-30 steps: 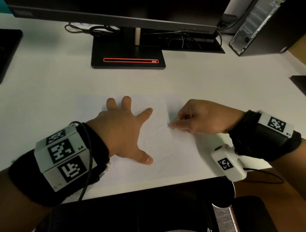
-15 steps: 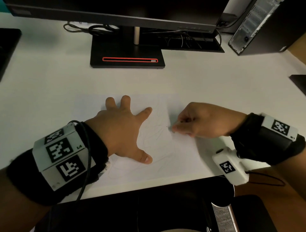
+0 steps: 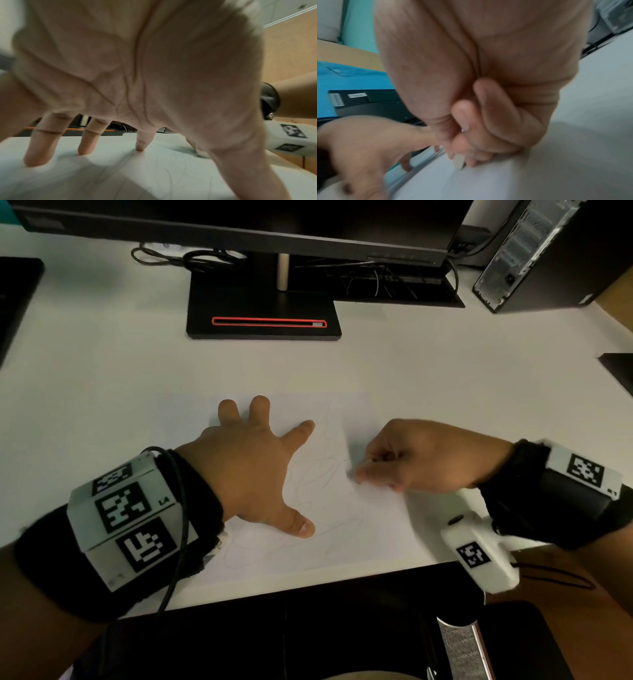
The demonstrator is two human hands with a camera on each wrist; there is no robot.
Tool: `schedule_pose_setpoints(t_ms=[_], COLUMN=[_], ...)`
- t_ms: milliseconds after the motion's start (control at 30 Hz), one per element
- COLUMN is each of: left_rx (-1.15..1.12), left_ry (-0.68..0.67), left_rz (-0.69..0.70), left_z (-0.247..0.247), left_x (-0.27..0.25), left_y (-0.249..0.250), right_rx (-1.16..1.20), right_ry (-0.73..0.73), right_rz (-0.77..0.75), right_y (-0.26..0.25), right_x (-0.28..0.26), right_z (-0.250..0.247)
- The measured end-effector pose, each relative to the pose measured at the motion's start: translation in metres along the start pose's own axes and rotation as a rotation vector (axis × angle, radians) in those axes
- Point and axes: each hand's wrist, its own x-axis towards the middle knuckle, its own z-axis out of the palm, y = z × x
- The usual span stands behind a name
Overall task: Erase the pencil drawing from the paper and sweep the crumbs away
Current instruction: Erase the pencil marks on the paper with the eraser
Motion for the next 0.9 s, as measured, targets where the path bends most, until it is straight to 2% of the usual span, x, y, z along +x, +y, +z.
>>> schedule_pose_setpoints(t_ms=[67, 200, 333, 467, 600, 733, 833, 900], left_rx=[-0.003, -0.008, -0.007, -0.007, -0.006, -0.003, -0.005, -0.007], left_ry=[0.0, 0.0, 0.002, -0.003, 0.002, -0.011, -0.005, -0.01], left_rz=[-0.003, -0.003, -0.005, -0.009, -0.008, -0.007, -0.006, -0.008], left_z=[0.0, 0.0, 0.0, 0.0, 0.0, -0.002, -0.001, -0.001], left_x=[0.0, 0.0, 0.0, -0.001, -0.001, -0.001, -0.001, -0.001], left_y=[0.0, 0.0, 0.0, 0.001, 0.001, 0.002, 0.001, 0.001], right_rx=[-0.006, -0.038, -0.017, -0.047, -0.022, -0.035, -0.001, -0.016], right_ry=[0.048, -0.034, 0.04, -0.044, 0.032, -0.04, 0.022, -0.004], right_rz=[0.022, -0.024, 0.011, -0.03, 0.002, -0.027, 0.005, -0.006], right_y=[0.002, -0.004, 0.003, -0.004, 0.001, -0.003, 0.004, 0.0], right_x=[0.001, -0.003, -0.002, -0.007, -0.006, -0.009, -0.007, -0.007], right_z=[-0.004, 0.006, -0.002, 0.007, 0.002, 0.006, -0.001, 0.002])
